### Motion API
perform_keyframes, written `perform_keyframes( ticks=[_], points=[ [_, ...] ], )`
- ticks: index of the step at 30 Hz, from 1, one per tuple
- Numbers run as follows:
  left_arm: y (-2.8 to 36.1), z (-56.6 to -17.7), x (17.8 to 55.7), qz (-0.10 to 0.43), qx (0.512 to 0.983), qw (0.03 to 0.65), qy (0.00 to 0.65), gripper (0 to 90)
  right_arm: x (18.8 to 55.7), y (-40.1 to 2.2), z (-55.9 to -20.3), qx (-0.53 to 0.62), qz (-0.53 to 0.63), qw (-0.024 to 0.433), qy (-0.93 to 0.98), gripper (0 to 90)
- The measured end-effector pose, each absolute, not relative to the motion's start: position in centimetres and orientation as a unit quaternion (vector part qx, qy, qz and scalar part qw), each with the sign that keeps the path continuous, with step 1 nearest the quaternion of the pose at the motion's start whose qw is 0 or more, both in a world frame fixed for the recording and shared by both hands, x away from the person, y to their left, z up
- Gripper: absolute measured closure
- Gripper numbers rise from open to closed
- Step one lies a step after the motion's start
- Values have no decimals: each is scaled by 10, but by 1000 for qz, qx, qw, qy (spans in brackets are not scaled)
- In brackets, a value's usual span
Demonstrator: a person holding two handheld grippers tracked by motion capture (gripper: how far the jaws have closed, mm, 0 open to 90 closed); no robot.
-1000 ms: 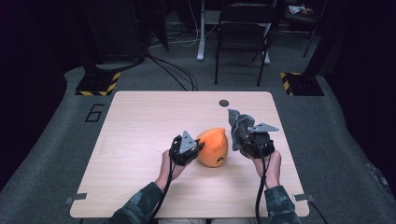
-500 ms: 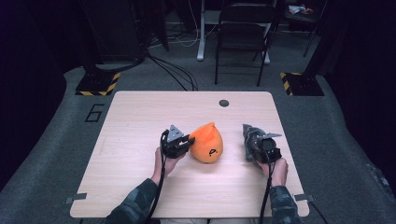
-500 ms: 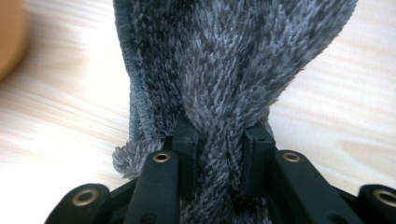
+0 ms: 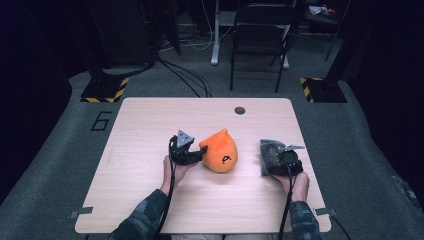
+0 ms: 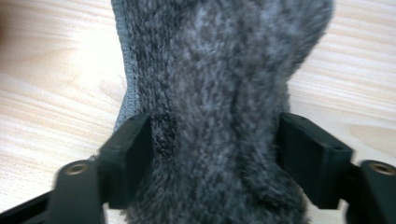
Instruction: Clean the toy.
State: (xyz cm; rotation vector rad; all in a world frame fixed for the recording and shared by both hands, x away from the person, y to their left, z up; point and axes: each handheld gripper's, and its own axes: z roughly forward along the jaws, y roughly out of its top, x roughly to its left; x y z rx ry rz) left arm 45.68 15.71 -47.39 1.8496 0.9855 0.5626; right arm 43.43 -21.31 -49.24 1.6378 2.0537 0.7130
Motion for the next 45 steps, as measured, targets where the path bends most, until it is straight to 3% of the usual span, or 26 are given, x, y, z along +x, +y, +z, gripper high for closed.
perform_keyframes(
  ticks=[8, 20, 27, 33, 45],
  points=[
    [162, -467, 452, 222, 752, 468, 407, 171, 424, -214, -478, 584, 279, 210, 733, 119],
    [177, -463, 430, 221, 754, 462, 410, 133, 389, -223, -463, 574, 310, 231, 722, 4],
    [203, -478, 415, 225, 753, 445, 430, 120, 370, -235, -478, 570, 303, 237, 726, 0],
    [219, -496, 401, 226, 783, 394, 425, 67, 360, -245, -497, 571, 285, 240, 732, 0],
    [222, -523, 407, 190, 814, 340, 431, 24, 357, -260, -528, 577, 295, 230, 726, 0]
  ],
)
